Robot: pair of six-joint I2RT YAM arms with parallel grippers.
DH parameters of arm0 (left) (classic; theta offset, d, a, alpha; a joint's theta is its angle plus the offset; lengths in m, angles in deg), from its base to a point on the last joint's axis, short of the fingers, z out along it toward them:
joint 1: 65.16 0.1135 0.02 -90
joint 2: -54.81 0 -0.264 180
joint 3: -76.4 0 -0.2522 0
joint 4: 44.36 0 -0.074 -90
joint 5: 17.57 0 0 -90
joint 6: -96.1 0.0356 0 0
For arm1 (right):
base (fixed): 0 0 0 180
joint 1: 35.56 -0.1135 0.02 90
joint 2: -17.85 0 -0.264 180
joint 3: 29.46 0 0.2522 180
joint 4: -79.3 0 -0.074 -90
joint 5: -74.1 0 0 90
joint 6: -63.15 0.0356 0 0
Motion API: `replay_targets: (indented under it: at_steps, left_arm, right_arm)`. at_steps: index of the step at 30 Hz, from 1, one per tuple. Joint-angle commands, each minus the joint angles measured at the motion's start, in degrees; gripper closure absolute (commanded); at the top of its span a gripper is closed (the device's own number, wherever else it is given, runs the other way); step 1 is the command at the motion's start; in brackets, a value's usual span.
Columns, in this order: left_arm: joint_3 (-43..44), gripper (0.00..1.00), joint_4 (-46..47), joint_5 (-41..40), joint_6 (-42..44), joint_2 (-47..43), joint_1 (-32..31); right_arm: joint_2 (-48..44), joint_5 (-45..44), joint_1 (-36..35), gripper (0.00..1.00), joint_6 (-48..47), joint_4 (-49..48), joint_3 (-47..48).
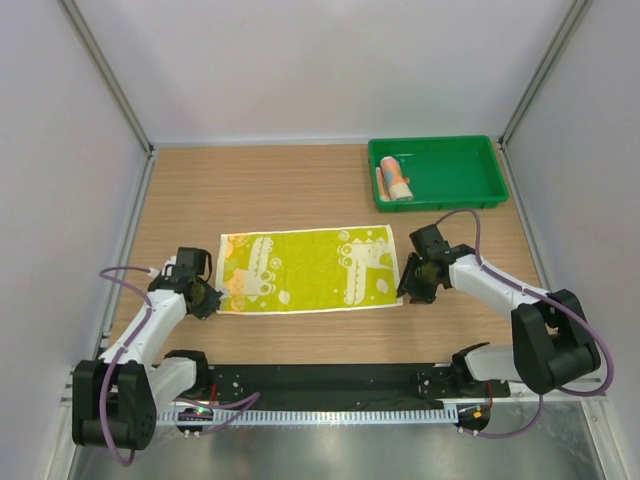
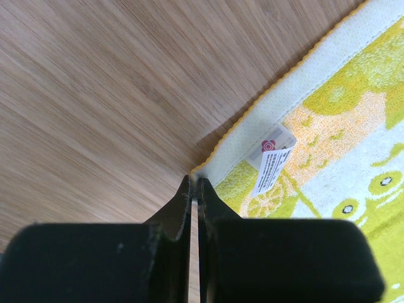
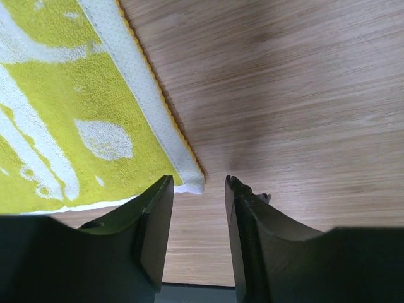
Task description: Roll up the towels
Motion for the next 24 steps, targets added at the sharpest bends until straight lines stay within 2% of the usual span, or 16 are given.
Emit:
replay_targets:
  at_steps: [1, 17, 24]
  left_arm:
    - [2.03, 1.0, 0.88, 0.07, 0.66, -0.62, 0.26]
    - [1.85, 1.0, 1.24, -0.19, 0.84, -0.18, 0.26]
    - [2.46, 1.0, 0.62, 0.16, 0.66, -0.44, 0.26]
  right_arm:
    - [0.65, 1.2, 0.12, 0.55, 1.15, -2.14, -0.31]
    - [3.03, 4.54, 0.12, 0.74, -0.52, -4.33, -1.81]
    - [2.32, 4.02, 0.04, 0.97, -0.87, -3.9, -1.72]
